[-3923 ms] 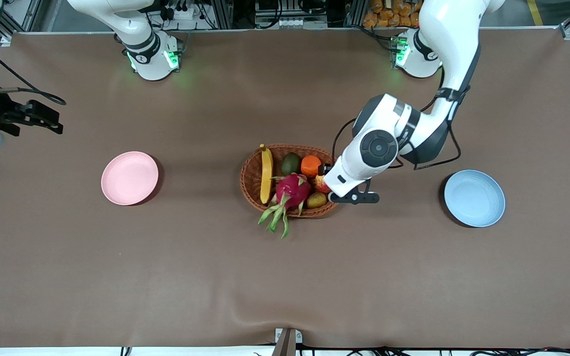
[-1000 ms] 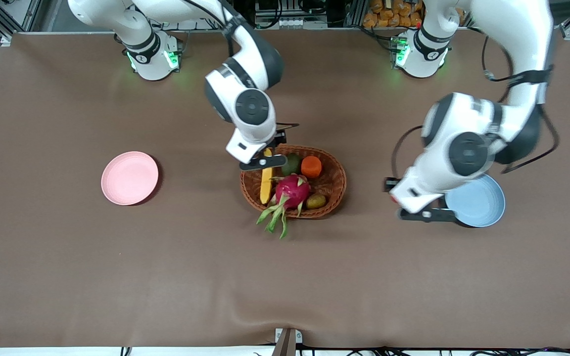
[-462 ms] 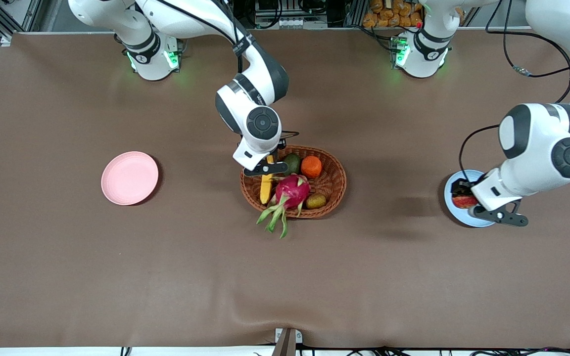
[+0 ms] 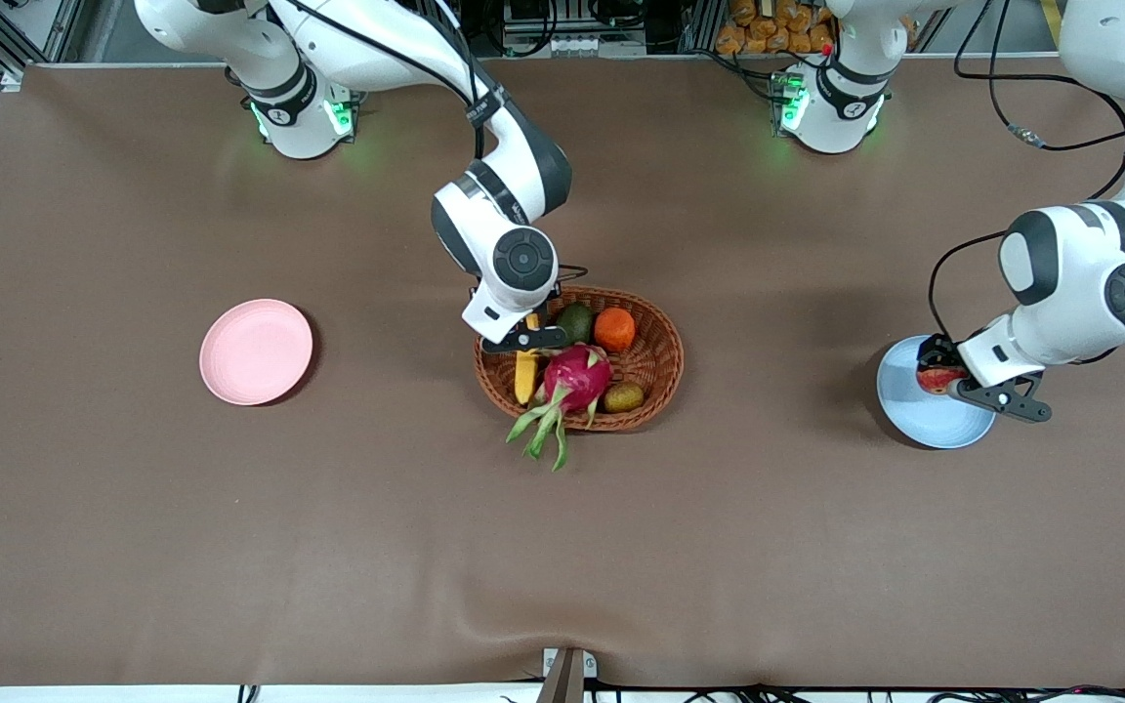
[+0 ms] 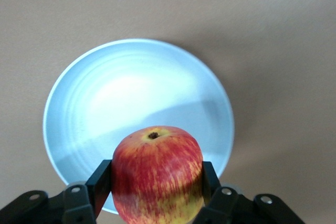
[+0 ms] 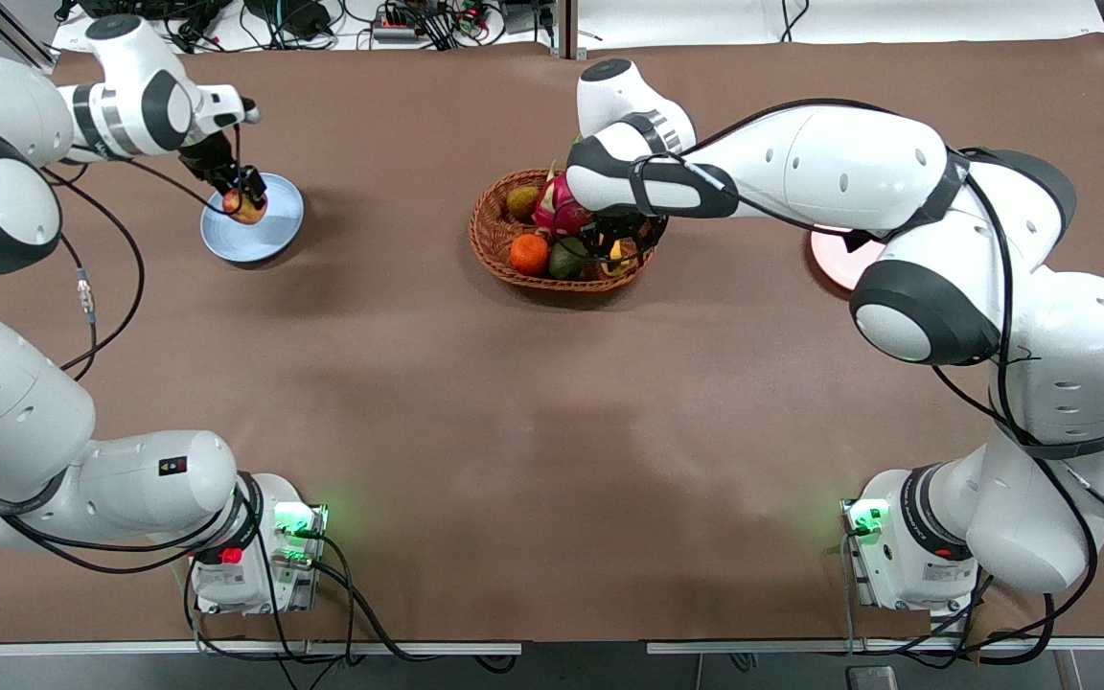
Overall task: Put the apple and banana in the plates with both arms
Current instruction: 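Carry the apple to the blue plate while the right gripper grasps the banana, then release the apple on the blue plate while the right gripper carries the banana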
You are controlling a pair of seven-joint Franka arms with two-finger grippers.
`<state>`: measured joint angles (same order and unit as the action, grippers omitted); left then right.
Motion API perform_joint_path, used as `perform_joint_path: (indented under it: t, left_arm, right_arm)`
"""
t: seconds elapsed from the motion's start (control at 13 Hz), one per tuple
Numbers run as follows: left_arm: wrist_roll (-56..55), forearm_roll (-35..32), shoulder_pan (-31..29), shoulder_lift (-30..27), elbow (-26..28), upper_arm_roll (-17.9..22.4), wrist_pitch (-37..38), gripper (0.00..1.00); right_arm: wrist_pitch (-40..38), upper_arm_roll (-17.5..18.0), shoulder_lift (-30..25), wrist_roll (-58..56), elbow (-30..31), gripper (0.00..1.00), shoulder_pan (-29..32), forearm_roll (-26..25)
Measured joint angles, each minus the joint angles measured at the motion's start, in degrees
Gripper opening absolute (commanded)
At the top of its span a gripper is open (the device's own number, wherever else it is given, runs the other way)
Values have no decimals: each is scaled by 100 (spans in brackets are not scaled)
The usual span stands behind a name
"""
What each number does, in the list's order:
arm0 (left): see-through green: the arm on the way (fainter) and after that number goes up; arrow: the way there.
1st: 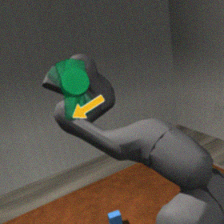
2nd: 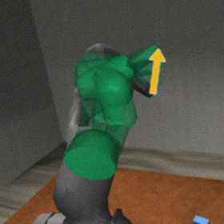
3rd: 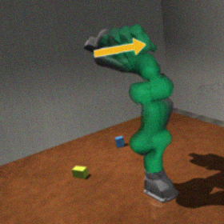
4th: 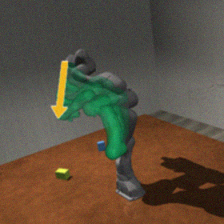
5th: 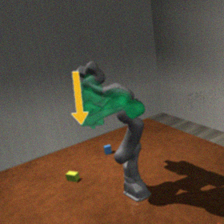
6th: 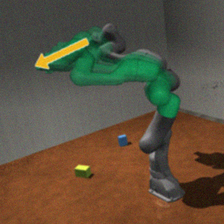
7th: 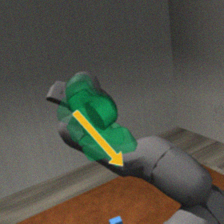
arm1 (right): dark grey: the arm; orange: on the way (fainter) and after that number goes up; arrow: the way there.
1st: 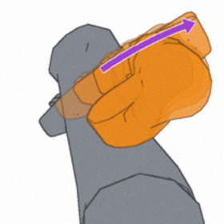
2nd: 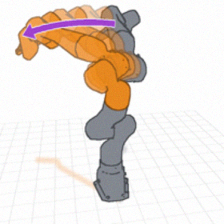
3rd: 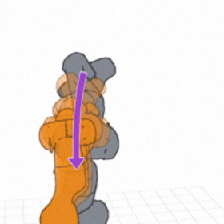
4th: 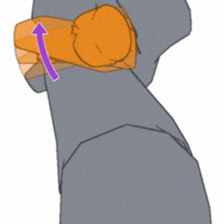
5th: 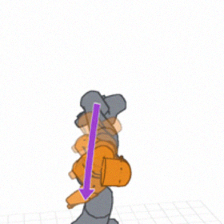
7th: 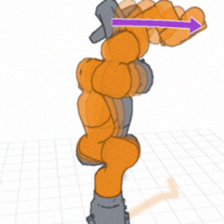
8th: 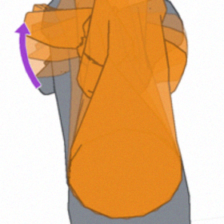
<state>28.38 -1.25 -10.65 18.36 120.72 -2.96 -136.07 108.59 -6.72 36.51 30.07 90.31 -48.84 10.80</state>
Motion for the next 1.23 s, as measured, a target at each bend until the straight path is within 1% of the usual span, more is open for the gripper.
perform_joint_path:
  t: [0.08, 0.15, 0.23, 0.31, 0.38, 0.46, 0.54, 0.62, 0.85, 1.0, 1.08, 1.23]
  left_arm:
    - [135, 0, -79, 40, 19, 1, -103, 25]
    - [223, -6, -131, 108, 23, 0, -204, 27]
    - [316, -28, -156, 208, 29, 0, -367, 27]
    - [411, -41, -166, 324, 30, 0, -530, 31]
    - [450, -48, -167, 427, 28, 0, -638, 38]
    - [465, -53, -167, 500, 23, -1, -695, 52]
    - [467, -58, -168, 500, 4, -4, -695, 88]
    - [467, -60, -167, 506, -7, -5, -696, 100]
    - [467, -61, -169, 517, -61, -5, -699, 100]
    - [467, -61, -167, 517, -192, -20, -667, 100]
    - [467, -61, -166, 515, -287, -34, -569, 100]
    - [467, -61, -164, 463, -579, -61, -165, 100]
  right_arm:
    - [5, -2, 1, 2, -13, 40, 0, 18]
    - [4, -5, 1, 3, -27, 37, 1, 41]
    - [2, -6, 1, 3, -37, 29, 2, 63]
    - [1, -6, 1, 4, -43, 19, 2, 77]
    - [1, -6, 1, 4, -48, 9, 2, 87]
    - [1, -4, 1, 4, -57, 0, 2, 116]
    - [2, -4, 0, 4, -68, 0, 2, 127]
    - [1, -4, 1, 4, -69, 0, 2, 127]
    - [-4, -2, 1, 4, -82, 0, 1, 128]
    - [-11, -3, 0, 128, -149, 0, 1, 135]
    - [-64, -10, -2, 234, -255, 0, 6, 143]
    - [-523, -36, -15, 326, -646, 0, 42, 182]
